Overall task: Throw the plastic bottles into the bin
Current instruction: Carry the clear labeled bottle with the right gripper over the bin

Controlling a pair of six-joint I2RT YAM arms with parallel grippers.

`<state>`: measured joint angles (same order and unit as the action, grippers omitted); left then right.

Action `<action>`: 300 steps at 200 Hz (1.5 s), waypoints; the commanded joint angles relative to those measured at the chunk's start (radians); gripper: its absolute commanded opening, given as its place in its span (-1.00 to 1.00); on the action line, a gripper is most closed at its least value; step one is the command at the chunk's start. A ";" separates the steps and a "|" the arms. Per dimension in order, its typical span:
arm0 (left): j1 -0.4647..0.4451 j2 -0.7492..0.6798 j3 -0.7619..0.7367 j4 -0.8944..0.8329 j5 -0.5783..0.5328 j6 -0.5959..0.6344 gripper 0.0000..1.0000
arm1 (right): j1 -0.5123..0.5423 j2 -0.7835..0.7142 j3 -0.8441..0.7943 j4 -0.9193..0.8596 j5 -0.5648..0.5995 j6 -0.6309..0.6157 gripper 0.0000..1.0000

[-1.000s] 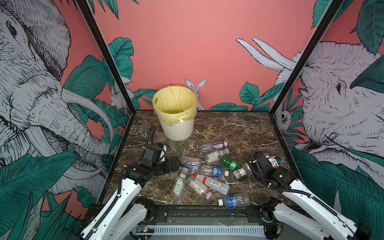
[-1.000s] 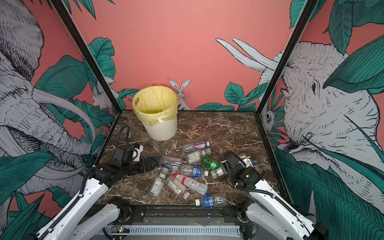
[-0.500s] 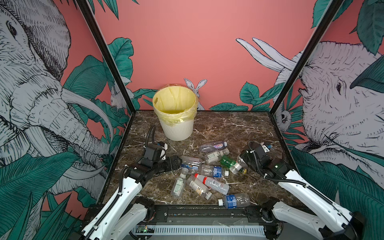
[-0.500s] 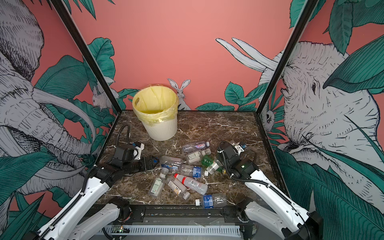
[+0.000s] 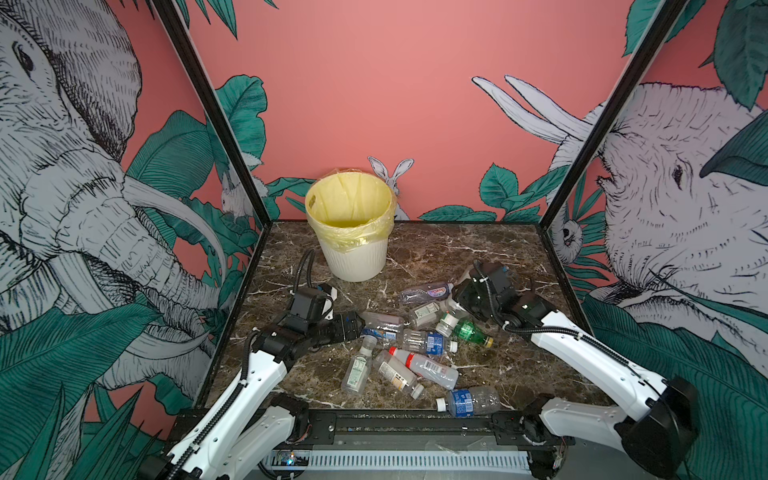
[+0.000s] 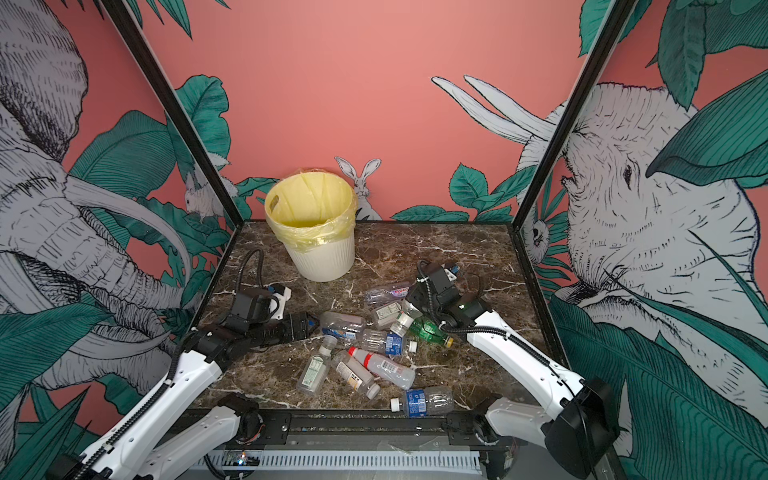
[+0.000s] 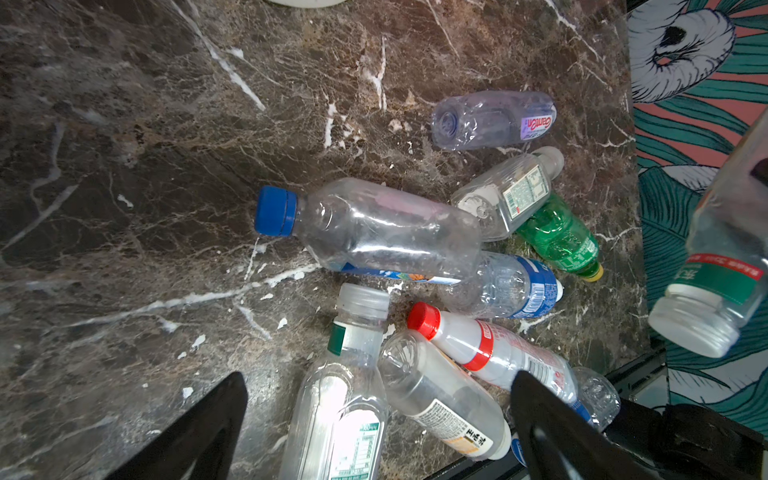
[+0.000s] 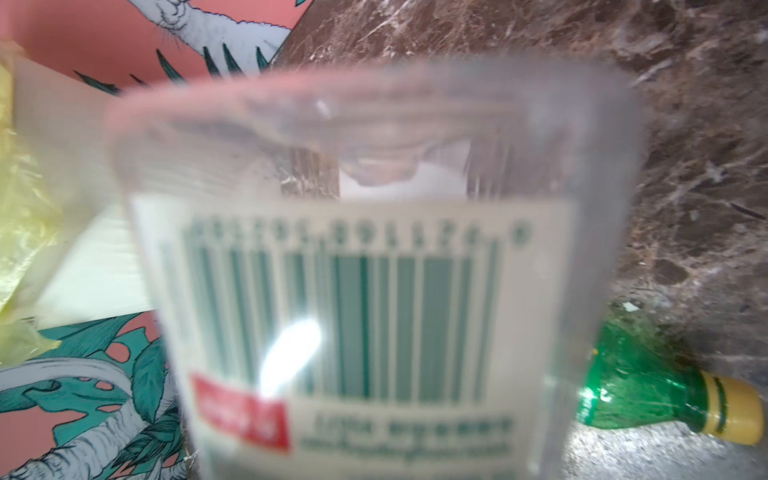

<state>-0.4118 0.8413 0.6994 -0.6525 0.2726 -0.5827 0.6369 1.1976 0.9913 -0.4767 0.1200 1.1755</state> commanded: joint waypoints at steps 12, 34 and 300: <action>-0.001 -0.034 -0.061 0.065 0.027 -0.074 0.99 | 0.007 0.040 0.025 0.129 -0.091 -0.093 -0.20; -0.002 -0.066 -0.081 0.058 -0.012 -0.103 0.99 | 0.007 0.083 0.050 0.191 -0.147 -0.140 -0.20; -0.001 -0.041 -0.004 -0.013 -0.071 -0.085 0.99 | 0.087 0.274 0.250 0.786 -0.314 -0.250 -0.22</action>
<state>-0.4118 0.8112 0.6876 -0.6449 0.2180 -0.6842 0.7197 1.5566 1.3075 0.2199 -0.1955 0.9771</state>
